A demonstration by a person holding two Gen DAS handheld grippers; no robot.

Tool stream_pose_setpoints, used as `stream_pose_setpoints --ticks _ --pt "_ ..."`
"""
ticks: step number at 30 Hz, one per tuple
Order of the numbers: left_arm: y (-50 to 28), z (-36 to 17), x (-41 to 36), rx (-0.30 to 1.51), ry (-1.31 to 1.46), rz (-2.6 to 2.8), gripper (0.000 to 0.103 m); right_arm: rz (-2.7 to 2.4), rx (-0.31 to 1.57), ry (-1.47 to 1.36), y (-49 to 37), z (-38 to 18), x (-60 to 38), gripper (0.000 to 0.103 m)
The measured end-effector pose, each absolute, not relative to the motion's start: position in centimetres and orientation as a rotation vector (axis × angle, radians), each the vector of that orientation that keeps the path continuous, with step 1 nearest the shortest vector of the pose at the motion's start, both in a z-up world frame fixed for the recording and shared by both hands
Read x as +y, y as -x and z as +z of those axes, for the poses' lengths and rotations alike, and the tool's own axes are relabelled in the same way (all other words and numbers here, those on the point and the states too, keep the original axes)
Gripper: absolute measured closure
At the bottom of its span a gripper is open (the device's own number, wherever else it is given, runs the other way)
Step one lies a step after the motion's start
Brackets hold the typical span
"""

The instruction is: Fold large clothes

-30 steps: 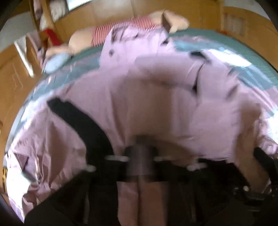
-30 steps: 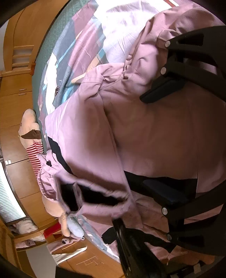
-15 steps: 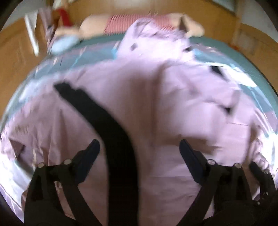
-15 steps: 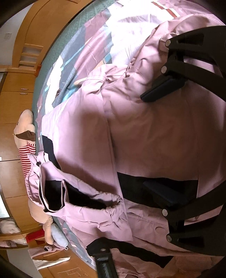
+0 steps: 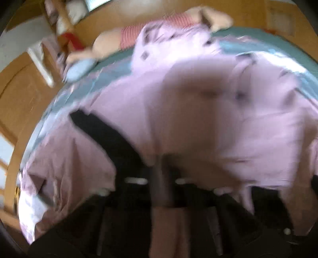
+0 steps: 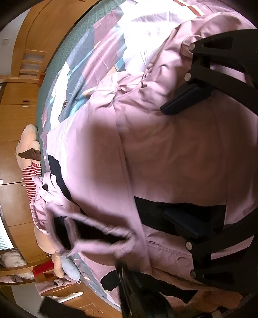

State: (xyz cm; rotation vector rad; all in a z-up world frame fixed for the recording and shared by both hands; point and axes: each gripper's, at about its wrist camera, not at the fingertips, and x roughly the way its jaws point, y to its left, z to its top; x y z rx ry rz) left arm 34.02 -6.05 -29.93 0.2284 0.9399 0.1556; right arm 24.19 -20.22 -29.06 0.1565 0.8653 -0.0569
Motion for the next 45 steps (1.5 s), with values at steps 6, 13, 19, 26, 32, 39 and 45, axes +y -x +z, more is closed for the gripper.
stream_pose_setpoints --ticks 6,13,19,26,32,39,45 --pt "-35.8 -30.9 0.2 1.04 -0.031 0.235 0.103 -0.073 0.871 -0.13 -24.4 -29.2 -19.8 0.006" --pt "-34.5 -29.0 -2.2 0.991 -0.043 0.102 0.053 -0.075 0.871 -0.125 -24.3 -29.2 -19.8 0.006" --pt "-33.4 -26.9 -4.7 0.923 -0.053 0.099 0.03 -0.059 0.866 -0.138 -24.2 -29.2 -19.9 0.003" --pt "-31.4 -24.7 -6.7 0.807 -0.008 -0.084 0.002 -0.026 0.852 -0.169 -24.0 -29.3 -20.2 0.001" --pt "-32.6 -28.8 -10.2 0.84 -0.229 0.034 0.018 0.016 0.816 -0.243 -23.5 -29.0 -21.2 0.001" --pt "-34.5 -29.5 -4.0 0.9 -0.08 0.251 0.103 0.037 0.801 -0.274 -23.3 -29.0 -21.4 0.001" --pt "-35.6 -29.8 2.5 0.989 0.198 0.231 0.102 0.049 0.796 -0.289 -23.3 -29.0 -21.6 0.001"
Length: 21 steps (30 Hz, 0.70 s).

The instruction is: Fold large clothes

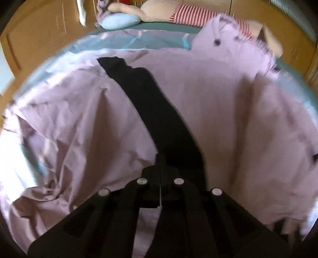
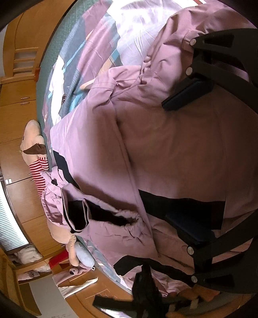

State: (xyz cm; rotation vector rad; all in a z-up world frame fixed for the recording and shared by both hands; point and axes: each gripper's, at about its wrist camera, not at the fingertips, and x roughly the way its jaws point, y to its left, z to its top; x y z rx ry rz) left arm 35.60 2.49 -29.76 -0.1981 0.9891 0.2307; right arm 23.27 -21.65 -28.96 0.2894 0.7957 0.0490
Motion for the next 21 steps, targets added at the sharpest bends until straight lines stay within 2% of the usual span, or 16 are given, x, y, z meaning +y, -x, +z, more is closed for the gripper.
stream_pose_setpoints --ticks 1,2,4,5,6,7,10,11,13,16,17,18,21 --pt "-35.4 -28.9 1.7 0.975 0.195 0.153 0.1 0.05 0.795 -0.291 -23.3 -29.0 -21.6 0.001" --pt "-35.3 -28.3 0.9 0.967 0.178 0.105 0.093 0.052 0.794 -0.294 -23.3 -29.0 -21.7 0.001" --pt "-34.2 -26.3 -2.8 0.922 0.075 -0.043 0.064 0.054 0.791 -0.298 -23.2 -28.9 -21.7 0.001" --pt "-33.6 -25.7 -4.2 0.898 0.036 -0.088 0.029 0.055 0.79 -0.3 -23.2 -28.9 -21.7 0.001" --pt "-32.5 -24.8 -6.4 0.85 -0.015 -0.156 0.016 0.055 0.789 -0.3 -23.1 -28.9 -21.7 0.001" --pt "-31.8 -24.3 -7.8 0.818 -0.042 -0.193 0.007 0.055 0.789 -0.301 -23.1 -28.9 -21.7 0.001" --pt "-31.1 -24.8 -11.2 0.813 -0.129 -0.224 0.007 0.055 0.789 -0.301 -23.1 -28.9 -21.8 0.001" --pt "-31.6 -25.9 -11.9 0.835 -0.157 -0.189 0.011 0.055 0.788 -0.301 -23.1 -28.9 -21.8 0.001" --pt "-32.6 -27.4 -12.6 0.884 -0.152 -0.195 0.019 0.055 0.788 -0.302 -23.1 -28.9 -21.8 0.001" --pt "-32.8 -28.8 -11.5 0.912 -0.131 -0.185 0.038 0.057 0.787 -0.303 -23.1 -28.9 -21.8 0.001" --pt "-32.6 -28.5 -11.3 0.889 -0.147 -0.151 0.05 0.058 0.787 -0.303 -23.0 -28.8 -21.8 0.001" --pt "-32.4 -28.3 -11.1 0.881 -0.144 -0.133 0.056 0.059 0.786 -0.304 -23.0 -28.8 -21.8 0.001" --pt "-33.0 -27.4 -8.4 0.872 -0.032 -0.102 0.064 0.062 0.783 -0.309 -23.0 -28.8 -21.9 0.001"
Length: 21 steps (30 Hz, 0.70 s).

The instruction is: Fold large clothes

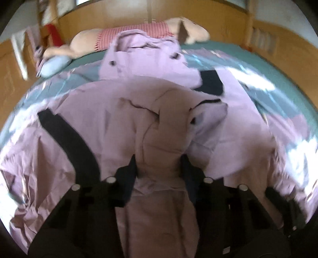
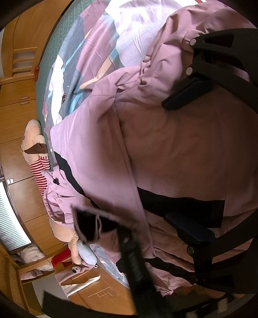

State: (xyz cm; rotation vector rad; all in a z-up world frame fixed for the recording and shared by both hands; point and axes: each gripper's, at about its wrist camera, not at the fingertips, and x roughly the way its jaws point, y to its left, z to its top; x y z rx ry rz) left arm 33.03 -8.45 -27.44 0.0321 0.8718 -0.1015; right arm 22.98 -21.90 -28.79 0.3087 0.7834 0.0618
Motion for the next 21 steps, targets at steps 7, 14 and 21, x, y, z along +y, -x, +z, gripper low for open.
stream_pose_setpoints --ticks 7,14,21 --pt "-34.5 -27.1 -1.7 0.883 0.089 0.103 0.07 0.057 0.796 -0.315 -23.0 -28.3 -22.0 0.001" --pt "-34.8 -28.0 4.7 0.938 0.337 0.093 0.054 0.196 0.882 -0.61 -26.0 -24.2 -22.7 0.001" --pt "-34.5 -28.4 7.9 0.951 0.435 0.111 0.085 0.11 1.072 -0.864 -32.7 -28.5 -24.6 0.093"
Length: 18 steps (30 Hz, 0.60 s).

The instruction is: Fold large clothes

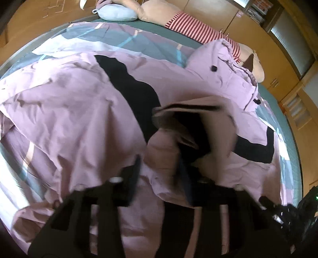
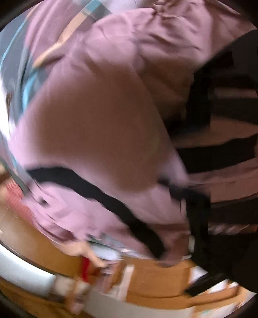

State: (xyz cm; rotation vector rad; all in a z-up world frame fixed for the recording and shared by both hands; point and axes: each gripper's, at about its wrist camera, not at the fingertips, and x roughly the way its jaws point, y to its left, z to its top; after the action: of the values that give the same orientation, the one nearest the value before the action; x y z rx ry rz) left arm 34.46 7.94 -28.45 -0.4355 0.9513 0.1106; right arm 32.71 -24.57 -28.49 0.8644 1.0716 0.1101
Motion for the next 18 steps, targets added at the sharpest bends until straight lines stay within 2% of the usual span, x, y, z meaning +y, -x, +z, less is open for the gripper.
stream_pose_setpoints --ticks 1,2,6,8,10,11,12,13,14,15,16,17,18 --pt "-34.4 -28.4 8.1 0.945 0.439 0.114 0.087 0.102 1.03 -0.899 -32.8 -28.2 -25.5 0.096" --pt "-34.3 -28.4 8.2 0.942 0.422 0.141 0.098 0.087 0.992 -0.899 -32.6 -27.7 -26.1 0.097" --pt "-35.6 -30.3 7.9 1.023 0.412 0.145 0.102 -0.06 0.795 -0.752 -30.7 -23.6 -28.5 0.098" --pt "-35.9 -31.0 7.6 1.049 0.361 0.191 0.102 -0.084 0.834 -0.645 -30.9 -23.4 -28.5 0.097" --pt "-35.7 -30.7 7.9 1.042 0.393 0.171 0.102 -0.015 0.943 -0.559 -31.2 -24.3 -27.2 0.092" --pt "-35.4 -30.2 8.2 1.032 0.413 0.153 0.101 0.004 0.96 -0.533 -30.9 -24.4 -26.8 0.087" --pt "-34.9 -29.5 8.5 1.015 0.421 0.149 0.096 0.016 0.952 -0.498 -30.0 -24.1 -26.5 0.064" --pt "-34.6 -28.9 8.6 1.0 0.409 0.159 0.092 -0.002 0.925 -0.471 -29.2 -23.5 -26.4 0.034" --pt "-34.2 -28.2 8.7 0.984 0.387 0.174 0.089 -0.027 0.893 -0.455 -28.4 -23.0 -26.4 0.029" --pt "-33.7 -27.6 8.8 0.963 0.361 0.191 0.088 -0.067 0.822 -0.442 -27.1 -22.0 -26.8 0.029" --pt "-33.3 -27.2 9.0 0.949 0.345 0.201 0.088 -0.101 0.77 -0.435 -26.4 -21.3 -26.8 0.034" --pt "-33.2 -27.0 9.1 0.941 0.335 0.21 0.088 -0.12 0.742 -0.43 -26.3 -21.0 -27.0 0.04" --pt "-33.1 -26.9 9.1 0.94 0.323 0.218 0.088 -0.127 0.714 -0.426 -26.2 -20.6 -27.0 0.052"
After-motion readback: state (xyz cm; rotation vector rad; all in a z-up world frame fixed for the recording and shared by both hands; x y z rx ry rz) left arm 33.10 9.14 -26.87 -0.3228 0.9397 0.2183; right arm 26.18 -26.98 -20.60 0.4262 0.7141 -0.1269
